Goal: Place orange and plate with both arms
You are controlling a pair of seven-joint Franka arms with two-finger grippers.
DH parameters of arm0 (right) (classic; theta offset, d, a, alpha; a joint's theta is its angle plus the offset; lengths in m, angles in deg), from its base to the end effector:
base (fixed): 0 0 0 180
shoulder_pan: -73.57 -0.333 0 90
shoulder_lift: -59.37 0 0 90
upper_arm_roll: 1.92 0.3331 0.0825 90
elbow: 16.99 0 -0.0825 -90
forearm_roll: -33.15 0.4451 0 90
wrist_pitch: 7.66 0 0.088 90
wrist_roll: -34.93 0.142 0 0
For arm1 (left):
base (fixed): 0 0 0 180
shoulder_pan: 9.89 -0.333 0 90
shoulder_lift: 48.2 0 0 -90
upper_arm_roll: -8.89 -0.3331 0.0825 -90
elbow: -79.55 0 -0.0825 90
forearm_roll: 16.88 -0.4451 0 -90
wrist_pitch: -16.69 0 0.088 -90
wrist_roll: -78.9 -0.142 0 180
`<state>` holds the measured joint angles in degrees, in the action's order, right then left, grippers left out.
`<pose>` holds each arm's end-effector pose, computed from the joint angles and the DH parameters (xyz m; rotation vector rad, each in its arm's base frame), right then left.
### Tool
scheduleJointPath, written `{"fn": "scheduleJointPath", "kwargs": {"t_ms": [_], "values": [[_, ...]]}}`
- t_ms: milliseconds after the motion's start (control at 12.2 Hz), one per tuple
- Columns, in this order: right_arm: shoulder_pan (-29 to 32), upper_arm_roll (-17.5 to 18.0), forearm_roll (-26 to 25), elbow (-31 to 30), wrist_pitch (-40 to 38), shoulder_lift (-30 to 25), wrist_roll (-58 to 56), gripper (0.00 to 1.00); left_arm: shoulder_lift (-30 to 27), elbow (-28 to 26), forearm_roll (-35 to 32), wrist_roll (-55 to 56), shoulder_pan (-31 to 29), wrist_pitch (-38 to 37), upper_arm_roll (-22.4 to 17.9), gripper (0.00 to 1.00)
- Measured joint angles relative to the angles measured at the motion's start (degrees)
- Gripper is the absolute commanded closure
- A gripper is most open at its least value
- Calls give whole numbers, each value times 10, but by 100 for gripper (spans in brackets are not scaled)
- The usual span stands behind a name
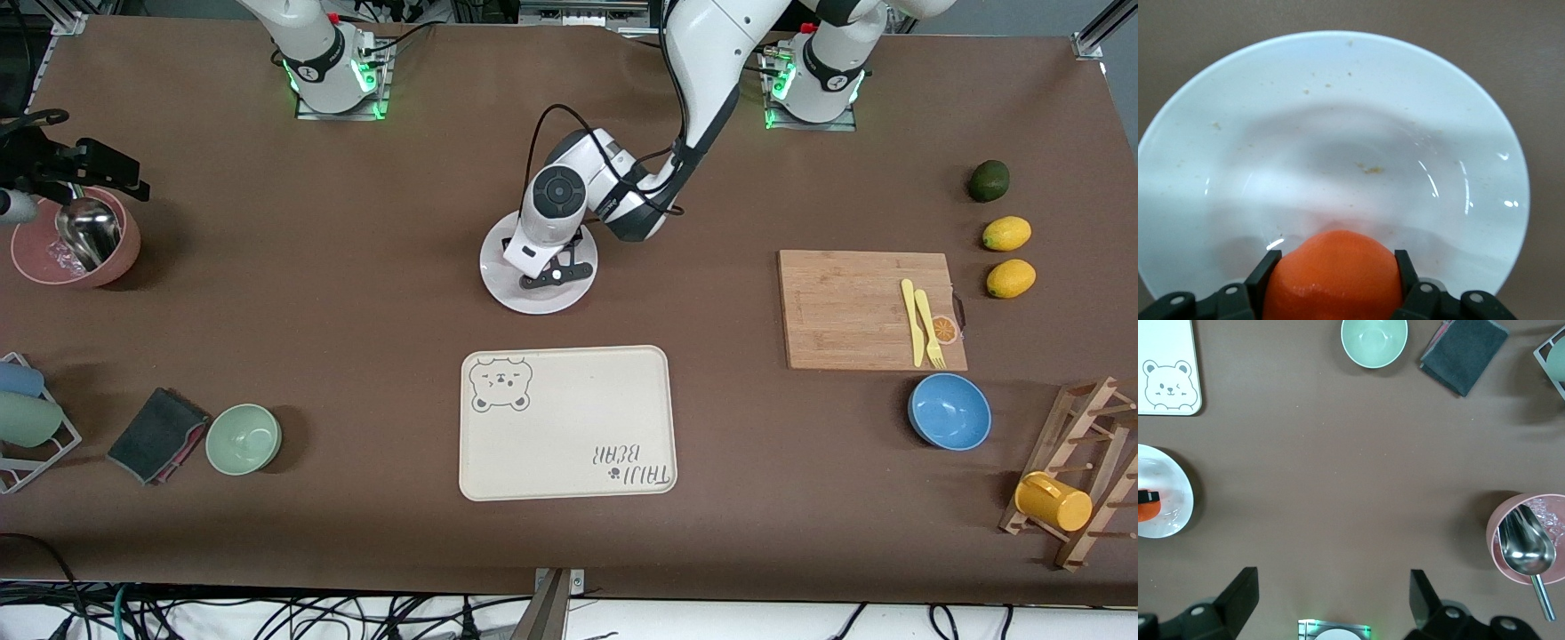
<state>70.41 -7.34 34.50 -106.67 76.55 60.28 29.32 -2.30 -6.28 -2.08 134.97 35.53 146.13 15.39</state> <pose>0.6050 -0.0199 0.5918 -3.1059 -0.0924 0.1703 0.4709 -0.6072 0.1311 2.9586 0.4082 -0.3722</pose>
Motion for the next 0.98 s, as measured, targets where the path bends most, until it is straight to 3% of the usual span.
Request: {"fn": "scheduleJointPath", "kwargs": {"t_ms": [327, 572, 981], "values": [[0, 0, 0, 0, 0, 0, 0, 0, 7, 10, -33, 10, 0, -6, -12, 0], [0, 0, 0, 0, 0, 0, 0, 0, -20, 41, -48, 8, -32, -81, -34, 0], [0, 0, 0, 0, 0, 0, 0, 0, -134, 58, -49, -141, -223, -278, -37, 0]]}}
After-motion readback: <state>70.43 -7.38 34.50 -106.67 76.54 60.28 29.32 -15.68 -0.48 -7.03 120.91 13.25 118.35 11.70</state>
